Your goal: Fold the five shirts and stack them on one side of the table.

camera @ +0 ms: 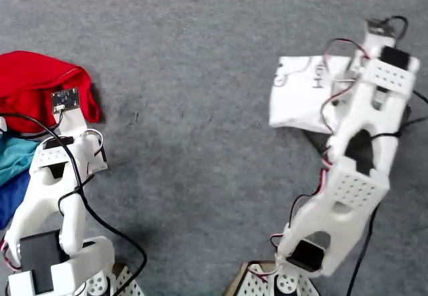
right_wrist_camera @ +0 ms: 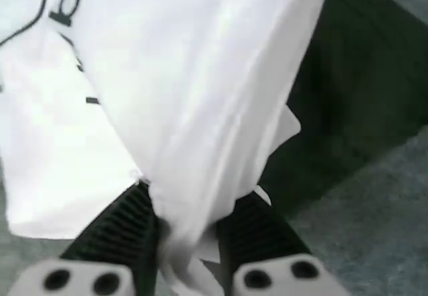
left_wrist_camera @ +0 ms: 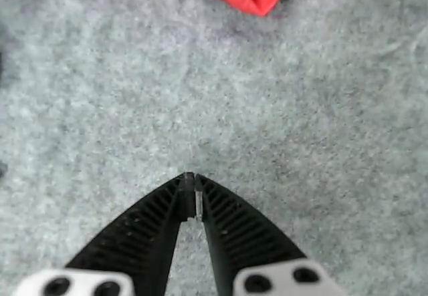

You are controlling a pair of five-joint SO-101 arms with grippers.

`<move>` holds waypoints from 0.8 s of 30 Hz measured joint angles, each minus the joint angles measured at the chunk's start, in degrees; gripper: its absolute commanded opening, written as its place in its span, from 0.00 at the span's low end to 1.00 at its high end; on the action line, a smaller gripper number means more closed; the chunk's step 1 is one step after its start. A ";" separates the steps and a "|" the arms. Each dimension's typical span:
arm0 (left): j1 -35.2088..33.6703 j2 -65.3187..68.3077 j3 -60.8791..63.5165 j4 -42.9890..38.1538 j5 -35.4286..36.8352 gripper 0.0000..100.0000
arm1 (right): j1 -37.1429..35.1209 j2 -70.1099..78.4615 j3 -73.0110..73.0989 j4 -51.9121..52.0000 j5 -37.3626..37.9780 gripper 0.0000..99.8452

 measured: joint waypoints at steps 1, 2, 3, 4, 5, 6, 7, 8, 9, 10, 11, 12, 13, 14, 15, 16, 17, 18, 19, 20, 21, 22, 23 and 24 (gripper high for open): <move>0.00 0.00 0.00 0.00 0.00 0.02 | 0.79 1.23 -1.05 1.14 0.88 0.00; 0.00 0.00 0.00 0.00 0.00 0.02 | 1.32 2.29 -2.11 2.29 1.49 0.00; 0.00 0.00 0.00 0.00 0.00 0.02 | 1.85 3.16 -3.16 3.69 2.02 0.00; 0.00 0.00 0.00 0.00 0.00 0.02 | 2.29 3.78 -4.48 4.84 2.46 0.00; 0.00 0.00 0.00 0.00 0.00 0.02 | 2.73 4.40 -5.80 5.63 2.81 0.00; 0.00 0.00 0.00 0.00 0.00 0.02 | 3.34 4.92 -7.12 6.07 2.90 0.00; 0.00 0.00 0.00 0.00 0.00 0.02 | 3.96 5.45 -8.26 6.24 2.90 0.00; 0.00 0.00 0.00 0.00 0.00 0.02 | 4.57 5.89 -9.23 6.51 2.90 0.00; 0.00 0.00 0.00 0.00 0.00 0.02 | 5.10 6.42 -10.37 6.68 2.90 0.00; 0.00 0.00 0.00 0.00 0.00 0.02 | 5.54 6.68 -11.43 6.77 2.99 0.00; 0.00 0.00 0.00 0.00 0.00 0.02 | 6.07 7.12 -12.31 6.86 2.99 0.00; 0.00 0.00 0.00 0.00 0.00 0.02 | 6.51 7.56 -13.19 6.86 2.99 0.01; 0.00 0.00 0.00 0.00 0.00 0.02 | 6.77 7.91 -13.71 6.86 2.99 0.01; 0.00 0.00 0.00 0.00 0.00 0.02 | 7.03 8.18 -13.89 6.86 2.99 0.01; 0.00 0.00 0.00 0.00 0.00 0.02 | 7.21 8.62 -13.98 6.86 2.99 0.01; 0.00 0.00 0.00 0.00 0.00 0.02 | 7.30 9.05 -13.98 6.95 2.99 0.02; 0.00 0.00 0.00 0.00 0.00 0.02 | 7.30 9.58 -13.98 6.95 3.25 0.04; 0.00 0.00 0.00 0.00 0.00 0.02 | 7.30 10.11 -14.15 7.12 3.69 0.08; 0.00 0.00 0.00 0.00 0.00 0.02 | 7.30 10.73 -14.51 7.74 4.04 0.13; 0.00 0.00 0.00 0.00 0.00 0.02 | 7.30 10.81 -14.59 8.26 4.04 0.20; 0.00 0.00 0.00 0.00 0.00 0.02 | 7.30 10.90 -14.59 8.70 4.31 0.26; 0.00 0.00 0.00 0.00 0.00 0.02 | 7.30 10.90 -14.59 9.05 4.48 0.32; 0.00 0.00 0.00 0.00 0.00 0.02 | 7.30 10.90 -14.59 9.49 4.66 0.37; 0.00 0.00 0.00 0.00 0.00 0.02 | 7.47 10.90 -14.59 9.85 5.10 0.41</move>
